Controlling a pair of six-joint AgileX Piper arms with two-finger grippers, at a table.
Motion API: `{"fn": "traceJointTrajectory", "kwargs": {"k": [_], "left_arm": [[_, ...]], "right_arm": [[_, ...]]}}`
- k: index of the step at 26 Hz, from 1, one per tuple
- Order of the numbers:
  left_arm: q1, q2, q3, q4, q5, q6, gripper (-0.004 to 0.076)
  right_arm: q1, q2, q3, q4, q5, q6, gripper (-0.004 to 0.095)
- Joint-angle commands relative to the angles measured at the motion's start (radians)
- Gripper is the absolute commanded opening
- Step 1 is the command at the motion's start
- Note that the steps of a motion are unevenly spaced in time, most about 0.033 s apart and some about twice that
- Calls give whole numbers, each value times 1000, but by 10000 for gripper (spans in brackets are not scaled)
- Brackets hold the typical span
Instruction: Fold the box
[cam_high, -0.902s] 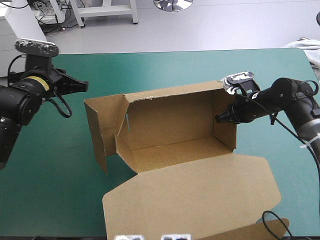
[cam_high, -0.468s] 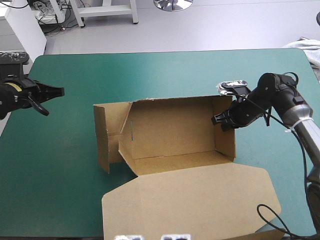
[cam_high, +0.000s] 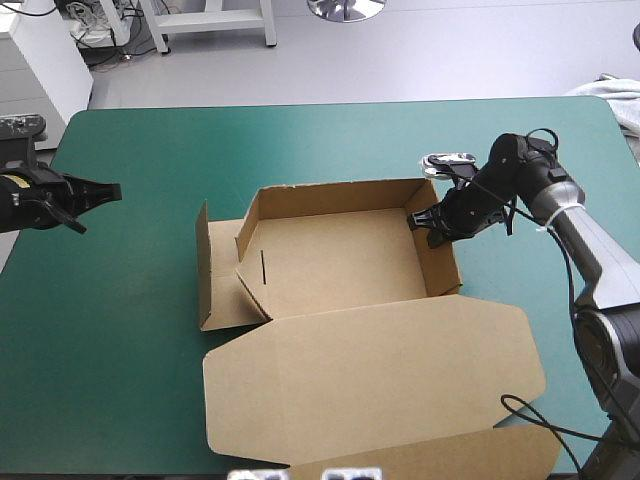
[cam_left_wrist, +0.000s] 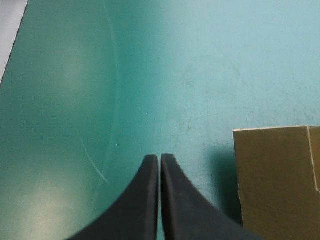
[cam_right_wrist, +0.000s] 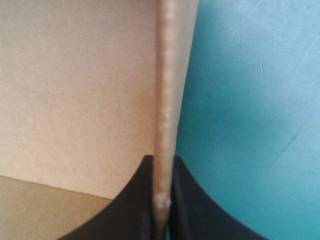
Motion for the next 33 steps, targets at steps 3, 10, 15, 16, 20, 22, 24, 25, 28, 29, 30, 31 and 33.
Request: {"fn": "traceJointTrajectory", "kwargs": {"k": [3,10,15,16,20,22,24,25,28,29,30,31,33], "left_arm": [[2,13,-22,-12,-28,0,-3],[2,57,-22,-12,-30,2,-3],[2,74,-22,-12,-27,17,-3],[2,74,-22,-12,-24,17,-3],[2,76,-22,-12,-21,17,-3],[2,76,-22,-12,-8,21,-3],[2,76,-22,-12,-2,21,-3],[2,76,-22,-12,4,21,-3],[2,76,-22,-12,25,21,-3],[2,76,-22,-12,30,21,-3],[2,76,-22,-12,35,21,-3],[2,76,-22,-12,41,21,-3],[2,76,-22,-12,44,21,-3]], "right_arm": [[-1,-25,-41,14,-89,-11,191],[-1,-25,-126,-36,-103,-12,401],[-1,-25,-266,-115,-34,-12,401],[-1,-25,-303,-122,-14,-12,401],[-1,-25,-446,-124,15,-5,401],[-1,-25,-546,-124,59,57,401],[-1,-25,-631,-135,103,93,401],[-1,-30,-637,-135,103,129,401],[-1,-44,-615,-133,103,187,401],[-1,-44,-590,-133,103,188,401],[-1,-44,-572,-135,103,188,401],[-1,-44,-551,-131,103,188,401],[-1,-44,-475,-111,103,178,401]]}}
